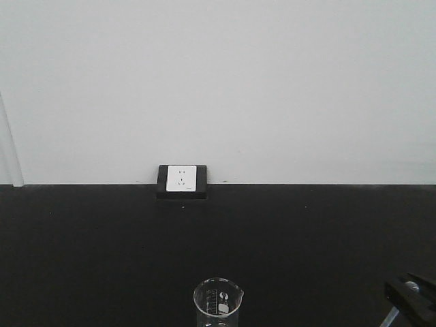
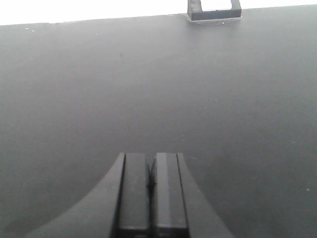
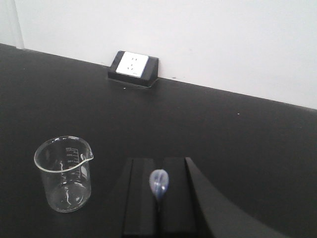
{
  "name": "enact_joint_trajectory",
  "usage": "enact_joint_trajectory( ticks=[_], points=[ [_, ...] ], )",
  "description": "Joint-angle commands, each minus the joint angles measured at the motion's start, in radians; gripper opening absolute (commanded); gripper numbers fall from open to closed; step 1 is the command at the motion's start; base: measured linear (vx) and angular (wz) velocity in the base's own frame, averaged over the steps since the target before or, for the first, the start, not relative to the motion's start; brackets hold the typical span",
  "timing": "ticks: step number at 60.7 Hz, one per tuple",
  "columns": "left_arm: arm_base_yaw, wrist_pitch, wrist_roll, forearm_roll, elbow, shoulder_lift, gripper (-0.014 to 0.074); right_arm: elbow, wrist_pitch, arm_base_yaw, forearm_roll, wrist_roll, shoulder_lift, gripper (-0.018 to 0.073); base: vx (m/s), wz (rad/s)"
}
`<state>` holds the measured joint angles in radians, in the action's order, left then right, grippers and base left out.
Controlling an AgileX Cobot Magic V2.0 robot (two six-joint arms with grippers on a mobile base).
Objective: Grab transparent chemical and place on left bench
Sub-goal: 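Lift the dropper up out of the beaker with the right gripper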
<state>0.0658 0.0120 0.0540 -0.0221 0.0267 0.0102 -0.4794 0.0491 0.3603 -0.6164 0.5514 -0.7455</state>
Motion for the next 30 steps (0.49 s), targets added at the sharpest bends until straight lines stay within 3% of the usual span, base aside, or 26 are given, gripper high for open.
enact_joint_trajectory(
  ticks=[1, 30],
  points=[
    [0.002, -0.078, -0.008, -0.001, 0.016, 0.019, -0.0003, -0.029, -0.044, -0.003, -0.010, -0.002, 0.014, -0.0003, 0.00, 0.00],
    [0.002, -0.078, -0.008, -0.001, 0.016, 0.019, -0.0003, -0.029, -0.037, -0.003, -0.010, -0.002, 0.013, -0.0003, 0.00, 0.00]
  ],
)
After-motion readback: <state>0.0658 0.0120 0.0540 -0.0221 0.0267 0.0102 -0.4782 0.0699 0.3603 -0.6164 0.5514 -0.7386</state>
